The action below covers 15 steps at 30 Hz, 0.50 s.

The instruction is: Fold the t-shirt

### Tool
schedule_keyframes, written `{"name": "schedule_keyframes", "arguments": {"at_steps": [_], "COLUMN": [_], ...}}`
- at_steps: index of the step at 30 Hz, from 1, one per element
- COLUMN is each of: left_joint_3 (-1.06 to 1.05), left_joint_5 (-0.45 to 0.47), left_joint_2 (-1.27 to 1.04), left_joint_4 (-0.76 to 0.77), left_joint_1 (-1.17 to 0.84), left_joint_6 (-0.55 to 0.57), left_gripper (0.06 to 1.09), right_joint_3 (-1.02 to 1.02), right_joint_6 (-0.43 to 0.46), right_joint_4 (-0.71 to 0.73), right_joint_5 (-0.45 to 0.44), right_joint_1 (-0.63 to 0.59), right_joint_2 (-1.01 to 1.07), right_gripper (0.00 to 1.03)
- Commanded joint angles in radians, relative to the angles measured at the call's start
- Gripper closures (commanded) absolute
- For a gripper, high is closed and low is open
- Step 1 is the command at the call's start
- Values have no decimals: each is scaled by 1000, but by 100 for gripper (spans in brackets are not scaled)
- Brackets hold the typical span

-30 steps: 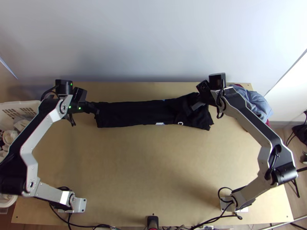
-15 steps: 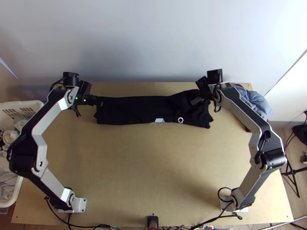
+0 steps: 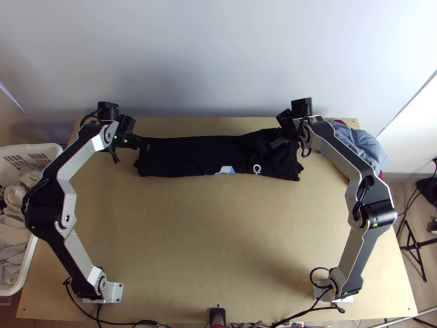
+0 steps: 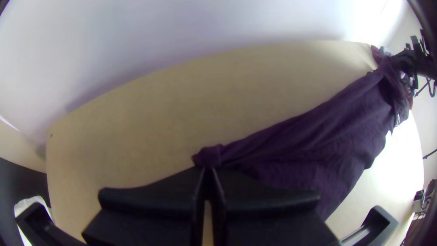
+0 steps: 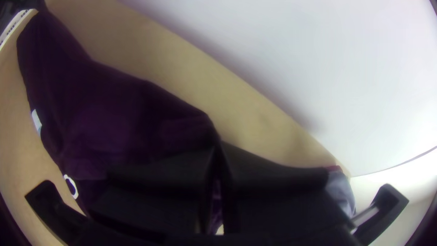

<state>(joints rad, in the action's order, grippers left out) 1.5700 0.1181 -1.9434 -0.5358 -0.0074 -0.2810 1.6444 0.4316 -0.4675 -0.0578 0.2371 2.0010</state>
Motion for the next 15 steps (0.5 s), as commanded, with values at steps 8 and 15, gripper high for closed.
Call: {"name": "schedule_keyframes", "arguments": {"at_steps": [8,15], "left_joint_3": [10,-31], "left_joint_5": [-1,0], "left_joint_2": [-65,-71], "left_joint_4": [3,-4], "left_joint_1": [-6,-25], "left_joint_6": [3,16], "left_gripper": [105,103], "right_joint_3": [37,28], "right_joint_6": [-2,-14], "right_joint_4": [-7,-11], "right_joint_5": [0,0], "right_joint_1": [-5,4], "right_joint_2": [73,91], "right_gripper": [100,95]}}
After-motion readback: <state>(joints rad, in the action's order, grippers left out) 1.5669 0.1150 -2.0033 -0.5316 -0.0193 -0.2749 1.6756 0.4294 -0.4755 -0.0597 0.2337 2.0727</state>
